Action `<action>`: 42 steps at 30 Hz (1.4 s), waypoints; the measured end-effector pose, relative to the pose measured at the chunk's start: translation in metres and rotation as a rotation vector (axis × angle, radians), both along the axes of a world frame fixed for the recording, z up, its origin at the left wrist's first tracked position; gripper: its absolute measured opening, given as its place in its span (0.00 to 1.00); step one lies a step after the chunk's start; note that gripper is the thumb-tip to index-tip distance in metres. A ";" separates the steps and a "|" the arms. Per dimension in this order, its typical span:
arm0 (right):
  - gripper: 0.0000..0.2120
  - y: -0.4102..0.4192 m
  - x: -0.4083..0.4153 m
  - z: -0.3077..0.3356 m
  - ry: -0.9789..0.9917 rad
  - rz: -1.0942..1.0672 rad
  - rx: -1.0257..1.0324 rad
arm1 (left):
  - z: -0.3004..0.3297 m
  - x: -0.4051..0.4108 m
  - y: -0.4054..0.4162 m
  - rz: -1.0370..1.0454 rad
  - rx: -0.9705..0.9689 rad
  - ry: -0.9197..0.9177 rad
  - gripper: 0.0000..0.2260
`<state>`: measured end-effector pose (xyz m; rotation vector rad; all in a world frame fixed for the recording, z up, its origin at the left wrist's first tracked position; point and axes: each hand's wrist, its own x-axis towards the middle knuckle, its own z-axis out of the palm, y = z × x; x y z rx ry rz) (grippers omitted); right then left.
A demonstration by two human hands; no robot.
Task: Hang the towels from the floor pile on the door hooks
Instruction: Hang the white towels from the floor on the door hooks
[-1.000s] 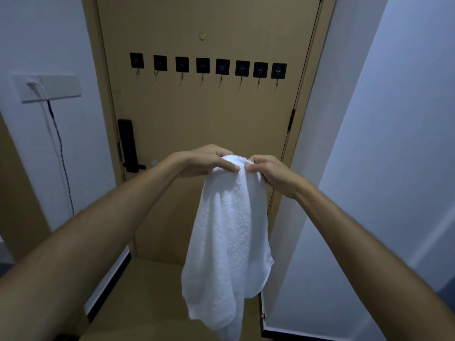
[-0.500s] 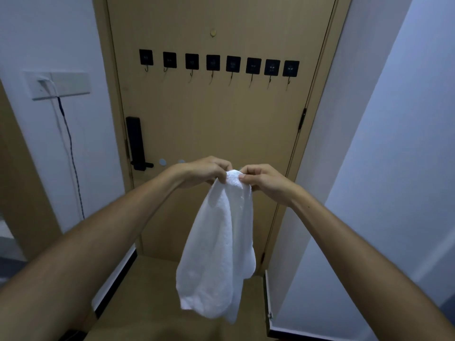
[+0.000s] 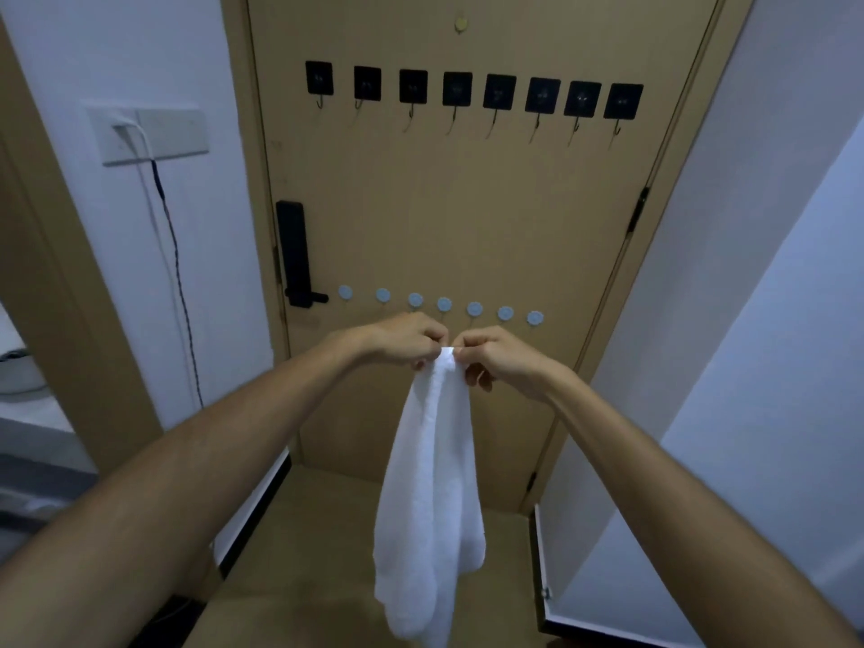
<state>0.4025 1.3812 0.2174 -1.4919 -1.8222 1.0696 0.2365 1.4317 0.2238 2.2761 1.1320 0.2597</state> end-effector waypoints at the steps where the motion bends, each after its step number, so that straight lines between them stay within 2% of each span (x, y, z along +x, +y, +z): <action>1: 0.13 0.006 -0.003 -0.003 0.017 0.003 -0.018 | -0.004 -0.004 0.006 0.012 -0.018 -0.007 0.08; 12: 0.06 0.136 -0.030 -0.053 0.070 0.050 -0.003 | -0.047 -0.043 0.121 0.119 -0.126 -0.017 0.08; 16: 0.08 0.201 -0.035 -0.067 0.097 0.037 -0.014 | -0.058 -0.048 0.182 0.162 -0.167 0.016 0.07; 22: 0.07 0.294 -0.043 -0.089 0.143 0.024 0.000 | -0.072 -0.050 0.264 0.198 -0.114 0.087 0.05; 26: 0.10 0.346 -0.051 -0.107 0.129 0.023 -0.008 | -0.087 -0.058 0.305 0.247 -0.094 0.043 0.14; 30: 0.11 0.390 -0.060 -0.122 0.139 0.008 -0.014 | -0.107 -0.073 0.349 0.300 -0.114 -0.015 0.15; 33: 0.13 0.423 -0.070 -0.134 0.116 -0.034 0.007 | -0.119 -0.083 0.382 0.319 -0.105 -0.030 0.16; 39: 0.17 0.497 -0.103 -0.172 0.018 -0.065 0.065 | -0.156 -0.116 0.463 0.298 -0.089 0.064 0.17; 42: 0.16 0.531 -0.125 -0.197 -0.074 -0.096 0.060 | -0.176 -0.132 0.504 0.261 -0.092 0.079 0.11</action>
